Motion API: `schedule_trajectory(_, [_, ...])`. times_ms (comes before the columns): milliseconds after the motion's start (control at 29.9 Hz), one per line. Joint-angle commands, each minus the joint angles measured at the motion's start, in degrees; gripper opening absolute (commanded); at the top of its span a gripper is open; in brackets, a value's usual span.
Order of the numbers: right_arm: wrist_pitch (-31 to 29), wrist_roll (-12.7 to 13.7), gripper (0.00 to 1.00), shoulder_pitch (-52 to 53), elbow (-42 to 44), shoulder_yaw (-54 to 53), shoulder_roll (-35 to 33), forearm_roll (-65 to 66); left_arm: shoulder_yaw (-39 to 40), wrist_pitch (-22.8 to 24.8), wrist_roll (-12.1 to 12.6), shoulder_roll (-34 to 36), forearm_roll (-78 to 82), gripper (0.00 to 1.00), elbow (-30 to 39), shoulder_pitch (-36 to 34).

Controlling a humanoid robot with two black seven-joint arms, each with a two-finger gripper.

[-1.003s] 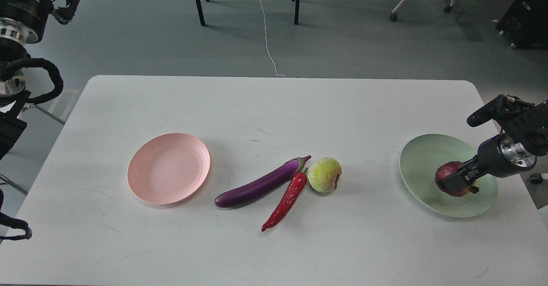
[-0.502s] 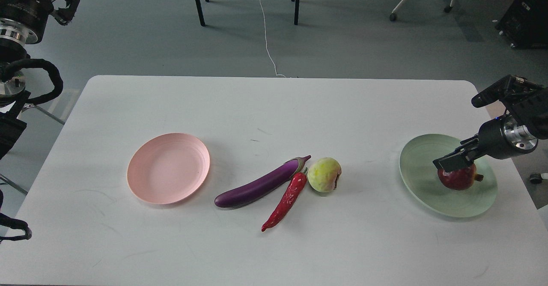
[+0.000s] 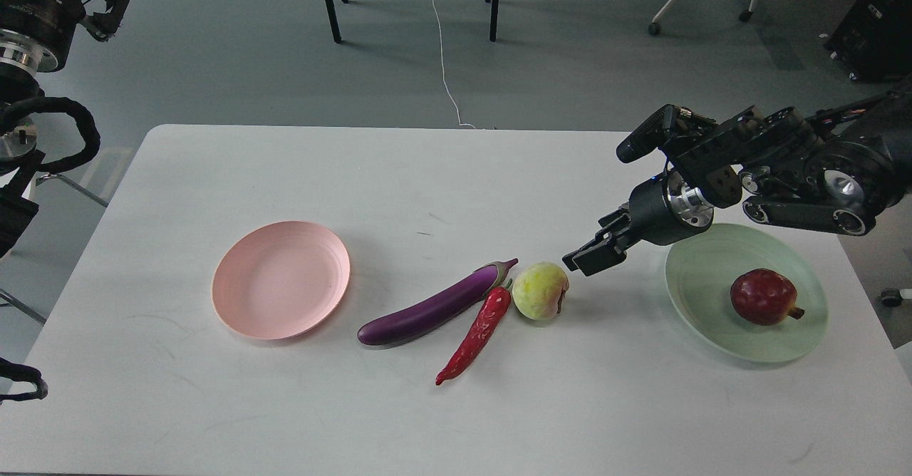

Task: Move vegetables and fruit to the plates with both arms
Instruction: 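Move the right gripper to the pale green fruit and grasp it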

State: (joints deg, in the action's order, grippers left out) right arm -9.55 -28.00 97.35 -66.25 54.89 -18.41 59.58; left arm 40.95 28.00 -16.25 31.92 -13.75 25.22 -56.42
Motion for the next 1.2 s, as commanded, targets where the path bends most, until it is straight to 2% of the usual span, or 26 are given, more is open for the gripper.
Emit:
schedule_trajectory(0, [0.4,0.0,0.97,-0.6,0.2,-0.2,2.7,-1.4,0.0,0.0,-0.1,0.2,0.0,0.98,0.0,0.1])
schedule_trajectory(234, [0.8,0.0,0.97,-3.4,0.8,-0.1,4.4,-1.3,0.0,0.0,-0.1,0.7,0.0,0.98,0.0,-0.1])
schedule_trajectory(602, [2.4,0.0,0.95,-8.0,7.4,-0.1,8.4,-1.4,-0.1,0.0,-0.1,0.6,0.0,0.98,0.0,-0.1])
schedule_trajectory(1171, [2.6,0.0,0.92,-9.4,7.6,-0.1,9.7,-2.4,-0.3,0.0,-0.1,0.7,0.2,0.98,-0.1,0.1])
